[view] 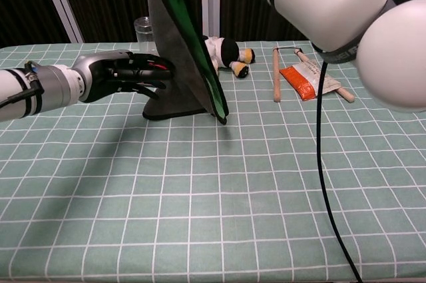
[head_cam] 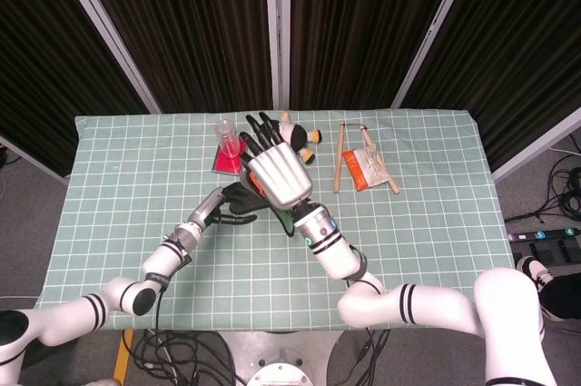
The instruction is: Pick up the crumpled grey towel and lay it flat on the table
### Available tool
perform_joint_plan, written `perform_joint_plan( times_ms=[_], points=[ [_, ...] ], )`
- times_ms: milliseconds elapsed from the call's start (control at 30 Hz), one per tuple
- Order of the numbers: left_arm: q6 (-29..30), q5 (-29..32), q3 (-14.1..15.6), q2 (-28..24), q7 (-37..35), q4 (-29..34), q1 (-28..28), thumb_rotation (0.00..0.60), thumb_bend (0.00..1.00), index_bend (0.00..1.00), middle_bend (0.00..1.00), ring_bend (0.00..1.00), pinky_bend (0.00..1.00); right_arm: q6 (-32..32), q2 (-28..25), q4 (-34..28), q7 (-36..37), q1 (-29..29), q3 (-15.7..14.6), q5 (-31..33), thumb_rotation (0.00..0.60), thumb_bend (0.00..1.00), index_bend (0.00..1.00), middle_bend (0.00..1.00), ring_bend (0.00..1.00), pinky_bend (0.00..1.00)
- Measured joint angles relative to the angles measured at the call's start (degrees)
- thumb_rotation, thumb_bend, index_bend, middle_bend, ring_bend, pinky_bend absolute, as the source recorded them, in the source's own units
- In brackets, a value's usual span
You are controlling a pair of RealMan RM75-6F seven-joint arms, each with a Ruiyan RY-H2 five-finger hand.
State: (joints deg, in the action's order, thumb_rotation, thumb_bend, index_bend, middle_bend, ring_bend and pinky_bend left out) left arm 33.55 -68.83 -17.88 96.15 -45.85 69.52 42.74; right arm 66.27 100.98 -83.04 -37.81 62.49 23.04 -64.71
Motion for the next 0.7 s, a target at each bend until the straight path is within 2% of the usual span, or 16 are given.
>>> perform_joint_plan(
  times_ms=[333, 533, 700],
  points=[
    [-1.66, -1.32, -1.14, 0.72, -5.16, -2.49, 1.12, 0.396, 0.00, 0.25, 0.22, 0.19, 0.25, 2.48, 2.74, -1.09, -0.37, -0.25, -0.75, -0.28, 0.600, 0.44, 0.62, 0.22, 0.00, 0.00],
    [-1.41, -4.30, -2.08, 0.68, -8.90, -2.55, 2.32, 0.434, 0.00, 0.25, 0.22, 0.19, 0.25, 3.43, 2.89, -1.70, 0.79, -0.74, 0.07, -0.43, 0.600, 0.44, 0.62, 0.22, 0.00, 0.00],
    [-1.27, -6.38, -2.62, 0.53, -12.82, -2.11, 3.46, 0.509, 0.00, 0.25, 0.22, 0.19, 0.24, 3.98, 2.64, -1.85, 1.54, -1.15, 0.49, -0.73, 0.600, 0.44, 0.62, 0.22, 0.00, 0.00]
  ],
)
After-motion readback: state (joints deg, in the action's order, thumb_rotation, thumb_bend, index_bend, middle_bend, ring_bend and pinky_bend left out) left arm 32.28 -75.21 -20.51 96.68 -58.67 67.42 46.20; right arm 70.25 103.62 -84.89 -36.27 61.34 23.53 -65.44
